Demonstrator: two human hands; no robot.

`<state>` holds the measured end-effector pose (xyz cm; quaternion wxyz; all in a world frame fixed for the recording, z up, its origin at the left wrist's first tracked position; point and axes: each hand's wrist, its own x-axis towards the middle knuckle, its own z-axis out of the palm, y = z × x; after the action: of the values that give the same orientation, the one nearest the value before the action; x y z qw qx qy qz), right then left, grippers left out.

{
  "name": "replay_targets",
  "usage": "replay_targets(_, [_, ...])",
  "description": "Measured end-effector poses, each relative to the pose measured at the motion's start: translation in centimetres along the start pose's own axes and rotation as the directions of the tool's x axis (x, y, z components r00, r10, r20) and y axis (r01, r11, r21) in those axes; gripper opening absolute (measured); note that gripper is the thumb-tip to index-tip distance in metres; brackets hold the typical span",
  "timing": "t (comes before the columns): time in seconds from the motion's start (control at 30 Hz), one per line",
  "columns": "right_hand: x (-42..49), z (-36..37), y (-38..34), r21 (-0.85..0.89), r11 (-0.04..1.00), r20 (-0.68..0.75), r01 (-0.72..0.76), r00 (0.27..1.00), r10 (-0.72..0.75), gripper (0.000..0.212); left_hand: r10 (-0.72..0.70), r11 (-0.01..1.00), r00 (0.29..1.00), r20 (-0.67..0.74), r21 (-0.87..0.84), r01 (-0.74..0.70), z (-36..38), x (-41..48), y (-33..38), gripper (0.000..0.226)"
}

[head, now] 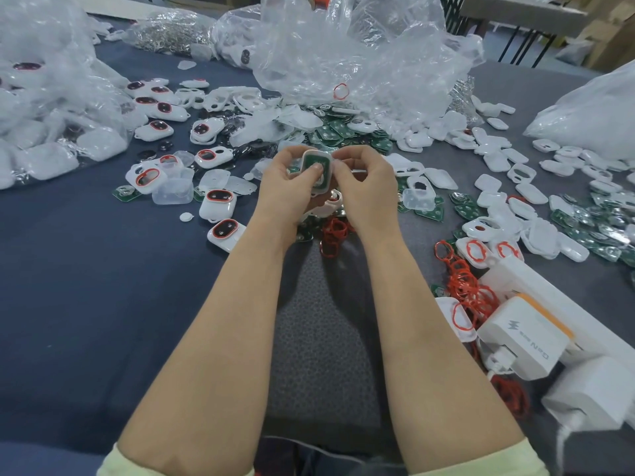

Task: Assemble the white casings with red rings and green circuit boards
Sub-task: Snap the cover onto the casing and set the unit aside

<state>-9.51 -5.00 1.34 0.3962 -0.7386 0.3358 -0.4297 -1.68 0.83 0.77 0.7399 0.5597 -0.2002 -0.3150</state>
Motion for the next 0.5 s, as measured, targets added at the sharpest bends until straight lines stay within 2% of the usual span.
replay_targets(0.17, [-0.01,0.08,0.03,-0.003,1.000,-0.009,-0.013,1.000,0.013,0.009,0.011,1.000,1.000,0.007,0.020,-0.011,-0.05,0.04,-0.08,0.017])
replay_targets(0.5, [0.17,-0.08,-0.03,-0.001,0.998,-0.002,-0.056,0.998,0.056,0.014,-0.073,0.976,0.995,0.075,-0.200,0.087,-0.18,0.07,-0.09,0.021])
